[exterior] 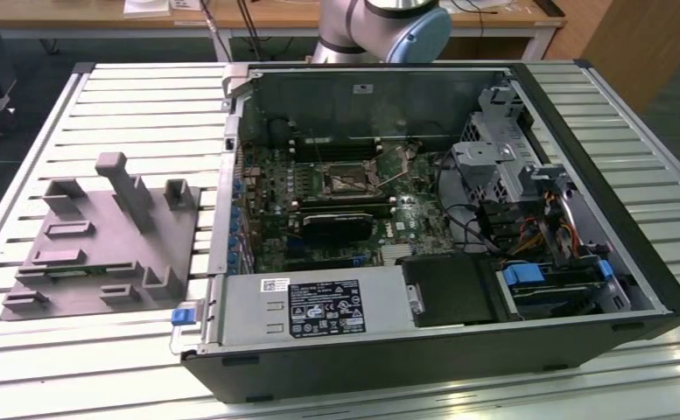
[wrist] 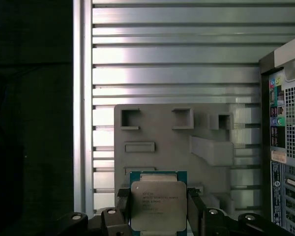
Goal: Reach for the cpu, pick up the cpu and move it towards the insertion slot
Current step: 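Pick up the cpu and move it towards the insertion slot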
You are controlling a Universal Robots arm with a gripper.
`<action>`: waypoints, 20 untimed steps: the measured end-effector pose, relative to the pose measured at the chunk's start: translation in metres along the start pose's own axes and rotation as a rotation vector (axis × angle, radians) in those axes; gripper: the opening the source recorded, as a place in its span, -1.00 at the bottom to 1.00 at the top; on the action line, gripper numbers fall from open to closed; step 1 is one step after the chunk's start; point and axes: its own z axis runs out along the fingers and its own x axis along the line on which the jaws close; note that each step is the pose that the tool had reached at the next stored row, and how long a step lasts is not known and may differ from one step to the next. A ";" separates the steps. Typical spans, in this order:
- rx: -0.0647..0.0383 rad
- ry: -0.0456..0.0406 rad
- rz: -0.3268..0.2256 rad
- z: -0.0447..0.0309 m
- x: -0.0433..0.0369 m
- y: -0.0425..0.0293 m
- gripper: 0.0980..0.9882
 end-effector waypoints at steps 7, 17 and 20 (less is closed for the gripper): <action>0.000 0.0025 0.000 0.0003 -0.0229 0.0007 0.00; 0.000 0.0084 0.000 0.0007 -0.0589 0.0019 0.00; 0.000 0.0105 0.000 0.0008 -0.0702 0.0023 0.00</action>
